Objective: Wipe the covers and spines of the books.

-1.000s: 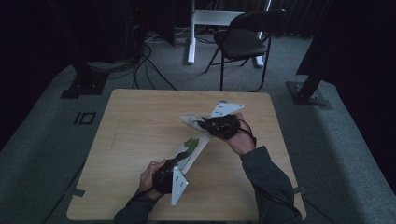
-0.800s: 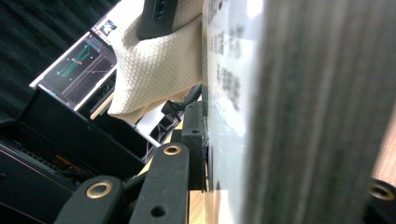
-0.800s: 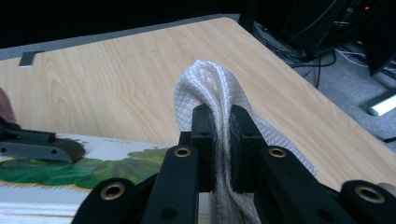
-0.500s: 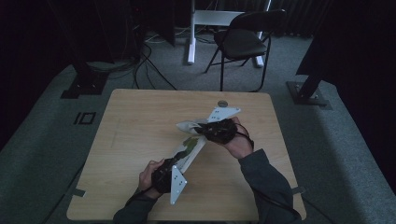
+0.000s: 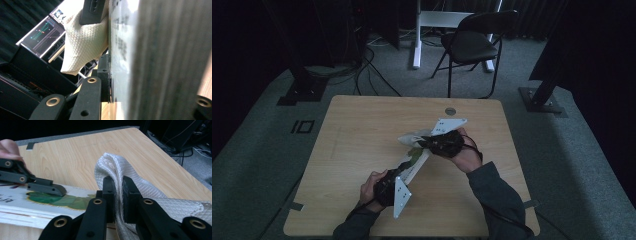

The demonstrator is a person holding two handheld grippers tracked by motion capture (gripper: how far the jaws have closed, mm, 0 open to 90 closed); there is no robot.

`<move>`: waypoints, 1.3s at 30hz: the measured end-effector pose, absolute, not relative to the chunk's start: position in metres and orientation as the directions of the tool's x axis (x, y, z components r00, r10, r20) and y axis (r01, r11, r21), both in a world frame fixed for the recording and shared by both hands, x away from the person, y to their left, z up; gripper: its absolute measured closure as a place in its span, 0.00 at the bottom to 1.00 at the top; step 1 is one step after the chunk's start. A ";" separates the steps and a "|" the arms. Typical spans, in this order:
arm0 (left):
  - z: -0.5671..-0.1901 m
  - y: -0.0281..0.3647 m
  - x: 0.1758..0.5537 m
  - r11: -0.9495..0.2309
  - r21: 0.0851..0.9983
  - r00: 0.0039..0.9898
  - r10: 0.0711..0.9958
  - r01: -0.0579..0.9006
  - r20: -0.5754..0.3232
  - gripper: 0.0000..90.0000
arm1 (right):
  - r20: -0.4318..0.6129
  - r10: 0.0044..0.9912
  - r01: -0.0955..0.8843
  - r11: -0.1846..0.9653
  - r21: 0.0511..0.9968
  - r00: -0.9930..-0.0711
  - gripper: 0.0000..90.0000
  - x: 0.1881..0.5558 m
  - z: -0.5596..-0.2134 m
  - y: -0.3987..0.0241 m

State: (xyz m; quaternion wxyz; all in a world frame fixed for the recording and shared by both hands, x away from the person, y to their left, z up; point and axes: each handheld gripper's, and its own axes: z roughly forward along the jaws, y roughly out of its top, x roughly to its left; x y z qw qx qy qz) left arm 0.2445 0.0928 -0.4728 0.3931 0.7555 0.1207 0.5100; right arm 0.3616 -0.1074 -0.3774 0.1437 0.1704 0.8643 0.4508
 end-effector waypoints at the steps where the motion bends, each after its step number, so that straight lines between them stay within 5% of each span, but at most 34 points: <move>1: -0.473 0.093 0.245 -0.662 0.717 0.451 0.583 -0.219 0.676 0.86 | -0.095 0.421 0.163 0.537 0.828 -0.902 0.92 0.361 -0.377 -0.107; 39: -0.471 0.095 0.246 -0.661 0.719 0.443 0.590 -0.216 0.675 0.86 | -0.065 0.240 0.068 0.506 0.860 -0.969 0.92 0.328 -0.364 -0.088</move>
